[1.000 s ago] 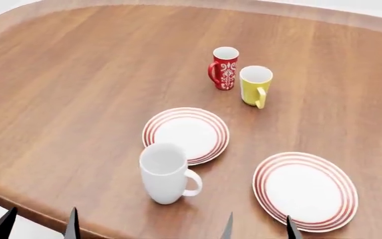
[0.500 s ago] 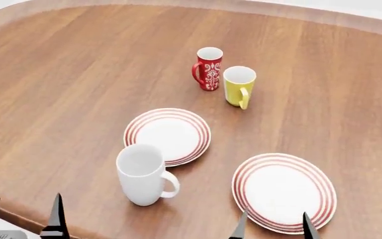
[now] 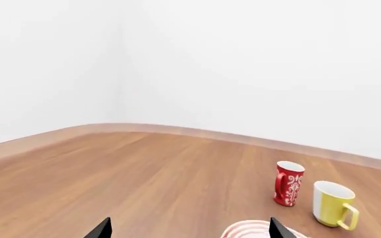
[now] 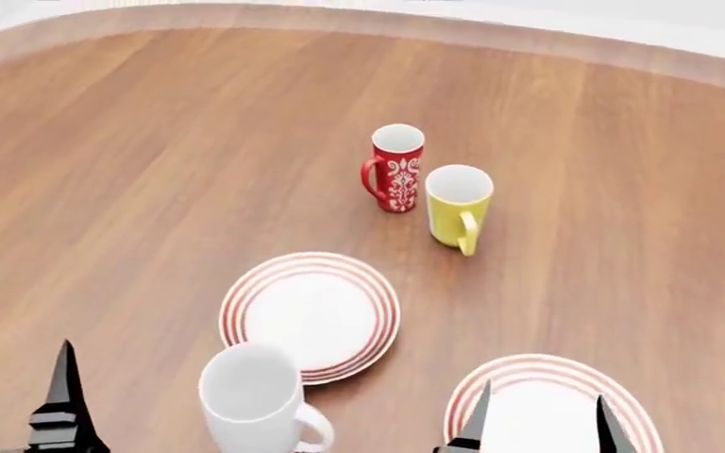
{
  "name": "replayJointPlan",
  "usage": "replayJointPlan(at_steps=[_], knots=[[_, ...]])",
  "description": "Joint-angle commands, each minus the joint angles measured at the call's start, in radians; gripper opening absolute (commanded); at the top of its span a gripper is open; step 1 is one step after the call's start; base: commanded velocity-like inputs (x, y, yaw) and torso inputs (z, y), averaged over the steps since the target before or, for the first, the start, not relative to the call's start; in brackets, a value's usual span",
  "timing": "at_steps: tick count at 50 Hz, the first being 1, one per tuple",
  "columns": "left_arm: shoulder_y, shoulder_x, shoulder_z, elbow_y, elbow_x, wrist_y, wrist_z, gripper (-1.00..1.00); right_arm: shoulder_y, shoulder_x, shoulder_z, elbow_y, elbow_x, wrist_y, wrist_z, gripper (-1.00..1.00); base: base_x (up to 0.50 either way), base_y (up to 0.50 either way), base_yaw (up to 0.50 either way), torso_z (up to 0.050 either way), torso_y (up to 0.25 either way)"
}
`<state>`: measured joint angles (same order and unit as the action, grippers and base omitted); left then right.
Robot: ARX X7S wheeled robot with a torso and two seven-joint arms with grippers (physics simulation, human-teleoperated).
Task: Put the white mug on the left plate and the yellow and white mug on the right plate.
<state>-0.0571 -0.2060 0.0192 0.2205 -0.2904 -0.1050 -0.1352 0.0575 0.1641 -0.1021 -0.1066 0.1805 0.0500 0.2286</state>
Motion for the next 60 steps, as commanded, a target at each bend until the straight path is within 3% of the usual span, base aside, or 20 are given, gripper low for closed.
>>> replayJointPlan(at_steps=[1,12,17,30,40,55,56,57,58,59,60], knots=[[0.010,-0.011,0.000,0.005,-0.015,0.002,0.002,1.00,-0.012,0.011,-0.001,-0.017,0.004,-0.015,0.009,1.00,0.48,0.14,0.00,0.000,0.000],[0.010,-0.017,0.005,0.008,-0.016,0.002,-0.003,1.00,-0.011,0.012,-0.002,-0.003,-0.002,-0.036,0.026,1.00,0.42,0.13,0.00,0.000,0.000],[0.010,-0.021,0.005,0.011,-0.020,0.002,-0.006,1.00,-0.011,0.035,-0.045,-0.012,-0.095,-0.027,0.049,1.00,-0.05,0.25,0.00,0.000,0.000],[0.005,-0.027,0.007,0.015,-0.027,0.000,-0.012,1.00,-0.006,0.028,-0.018,-0.013,0.021,-0.020,0.016,1.00,-0.02,0.11,0.00,0.000,0.000],[0.003,-0.032,0.009,0.016,-0.031,0.000,-0.017,1.00,-0.009,0.032,-0.018,-0.014,0.003,-0.044,0.037,1.00,0.47,0.13,0.00,0.000,0.000],[0.015,-0.043,-0.030,0.039,-0.051,0.017,-0.043,1.00,-0.018,0.051,-0.027,-0.037,0.016,-0.034,0.034,1.00,0.00,0.00,0.00,0.000,0.001],[0.165,-0.101,-0.180,0.189,-0.201,0.042,-0.178,1.00,-0.062,0.201,0.068,-0.187,0.101,0.116,0.021,1.00,0.00,0.00,0.00,0.000,0.000],[0.190,0.039,-0.330,0.339,-0.169,-0.047,-0.033,1.00,-0.064,0.240,0.072,-0.320,0.106,0.260,0.025,1.00,0.00,0.00,0.00,0.000,0.000],[0.191,0.025,-0.440,0.489,-0.192,-0.070,-0.046,1.00,-0.063,0.241,0.071,-0.322,0.106,0.263,0.026,1.00,0.00,0.00,0.00,0.000,0.000],[0.189,0.022,-0.441,0.624,-0.194,-0.071,-0.046,1.00,-0.061,0.242,0.069,-0.326,0.104,0.269,0.028,1.00,0.00,0.00,0.00,0.000,0.000],[0.188,0.021,-0.442,0.620,-0.196,-0.070,-0.046,1.00,-0.059,0.243,0.068,-0.326,0.104,0.272,0.029,1.00,0.00,0.00,0.00,0.000,0.000]])
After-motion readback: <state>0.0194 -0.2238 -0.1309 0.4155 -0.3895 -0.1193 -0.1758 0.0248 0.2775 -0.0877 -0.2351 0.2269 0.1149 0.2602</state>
